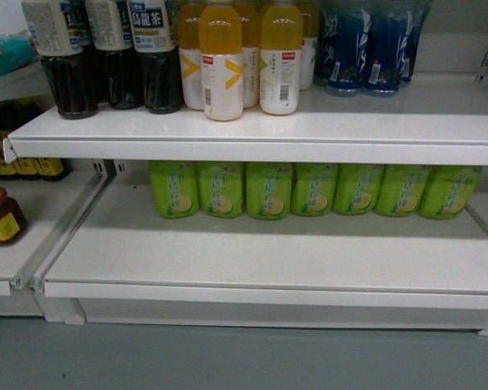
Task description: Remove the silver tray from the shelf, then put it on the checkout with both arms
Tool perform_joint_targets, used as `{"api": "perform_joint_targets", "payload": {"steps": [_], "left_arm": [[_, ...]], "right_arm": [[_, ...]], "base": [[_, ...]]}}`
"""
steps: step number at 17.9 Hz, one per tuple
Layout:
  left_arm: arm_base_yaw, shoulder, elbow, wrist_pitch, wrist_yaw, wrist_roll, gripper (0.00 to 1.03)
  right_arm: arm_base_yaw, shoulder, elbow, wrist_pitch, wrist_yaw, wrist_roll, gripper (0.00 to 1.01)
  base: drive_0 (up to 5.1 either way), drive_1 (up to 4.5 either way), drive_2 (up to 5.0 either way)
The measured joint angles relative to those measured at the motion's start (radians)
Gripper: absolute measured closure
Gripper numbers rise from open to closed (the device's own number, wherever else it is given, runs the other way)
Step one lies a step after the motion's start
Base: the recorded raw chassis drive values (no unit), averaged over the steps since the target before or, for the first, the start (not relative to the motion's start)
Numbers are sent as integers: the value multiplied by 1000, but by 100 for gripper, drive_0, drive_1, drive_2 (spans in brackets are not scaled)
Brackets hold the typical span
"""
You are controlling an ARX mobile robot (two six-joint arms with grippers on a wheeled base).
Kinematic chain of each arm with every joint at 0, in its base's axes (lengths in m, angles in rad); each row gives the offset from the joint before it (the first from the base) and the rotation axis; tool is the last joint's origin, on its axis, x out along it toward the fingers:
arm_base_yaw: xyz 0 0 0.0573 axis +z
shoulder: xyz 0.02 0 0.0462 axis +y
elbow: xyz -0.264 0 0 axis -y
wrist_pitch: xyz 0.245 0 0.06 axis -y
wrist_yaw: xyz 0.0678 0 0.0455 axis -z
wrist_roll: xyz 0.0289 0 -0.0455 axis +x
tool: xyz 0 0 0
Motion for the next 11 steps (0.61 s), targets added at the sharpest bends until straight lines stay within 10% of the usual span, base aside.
{"api": "perform_joint_targets", "payload": {"steps": [11], "left_arm": [[0,0,0,0,0,0,5]], "right_arm": [[0,0,0,0,0,0,3]], "base": [[0,0,0]]}}
